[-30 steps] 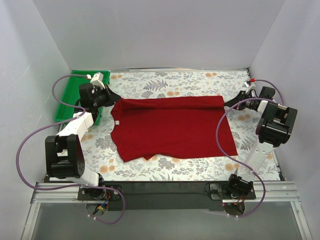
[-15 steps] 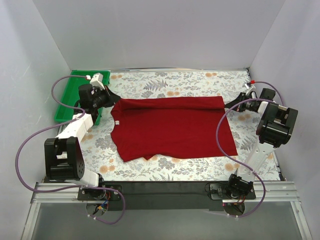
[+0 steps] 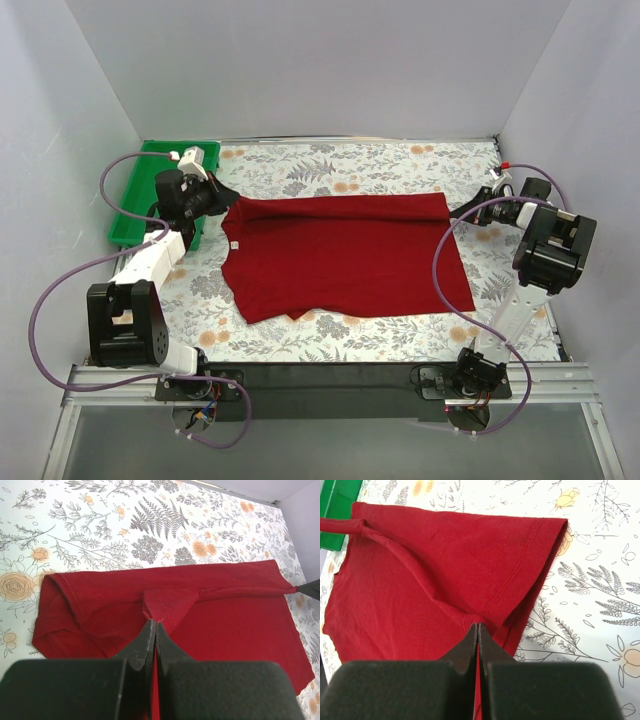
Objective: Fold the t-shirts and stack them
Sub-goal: Fold the tshirt
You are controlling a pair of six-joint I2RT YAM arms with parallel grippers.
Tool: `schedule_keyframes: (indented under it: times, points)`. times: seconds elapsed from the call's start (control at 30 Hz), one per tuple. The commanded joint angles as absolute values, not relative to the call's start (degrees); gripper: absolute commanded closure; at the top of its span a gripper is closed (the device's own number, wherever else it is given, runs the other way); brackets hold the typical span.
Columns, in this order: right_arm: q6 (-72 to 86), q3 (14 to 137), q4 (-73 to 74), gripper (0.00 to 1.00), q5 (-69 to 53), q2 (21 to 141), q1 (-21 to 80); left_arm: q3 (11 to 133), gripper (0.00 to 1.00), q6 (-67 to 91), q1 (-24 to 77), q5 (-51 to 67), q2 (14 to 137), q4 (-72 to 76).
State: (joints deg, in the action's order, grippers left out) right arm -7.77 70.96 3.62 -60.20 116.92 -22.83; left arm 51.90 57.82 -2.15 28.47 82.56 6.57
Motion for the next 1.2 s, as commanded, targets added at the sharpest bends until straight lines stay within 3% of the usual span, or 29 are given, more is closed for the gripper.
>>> schedule_keyframes:
  times: [0.0, 0.1, 0.2, 0.27, 0.33, 0.37, 0.47, 0.67, 0.9, 1.17]
  points:
    - [-9.23, 73.56, 4.92, 0.99, -59.85, 118.21, -23.2, 50.98, 1.0, 56.78, -2.46, 27.42, 79.45, 7.38]
    - [-9.67, 73.56, 5.45, 0.99, -59.85, 118.48, -23.2, 50.98, 1.0, 56.69, -2.46, 28.12, 79.8, 6.68]
    - [-10.37, 73.56, 6.24, 0.89, -60.12, 118.04, -23.2, 51.15, 1.0, 56.78, -2.46, 28.91, 80.51, 6.07]
    - [-11.51, 73.13, 6.59, 0.7, -59.94, 116.72, -23.29, 51.77, 1.0, 56.69, -2.46, 29.09, 80.86, 4.31]
    - [-12.04, 72.34, 6.59, 0.53, -59.85, 114.62, -23.82, 52.38, 0.82, 56.25, -2.55, 29.44, 80.68, 2.3]
    - [-12.04, 72.16, 6.59, 0.5, -59.68, 113.74, -23.99, 52.38, 0.76, 56.16, -2.55, 29.27, 80.07, 1.76]
    - [-12.57, 70.84, 6.5, 0.48, -59.59, 110.66, -24.52, 51.07, 0.54, 55.55, -2.55, 28.3, 76.4, 0.79]
    - [-14.15, 68.64, 8.78, 0.48, -60.64, 106.18, -24.52, 47.64, 0.37, 55.11, -2.55, 26.01, 69.26, 1.49]
    - [-21.69, 69.61, 26.08, 0.5, -65.04, 104.15, -21.36, 52.11, 0.38, 58.89, -2.2, 31.1, 79.61, -1.49]
    - [-27.07, 63.02, 31.38, 0.51, -65.22, 98.53, -14.33, 61.86, 0.43, 55.2, 6.41, 18.2, 94.02, -5.71]
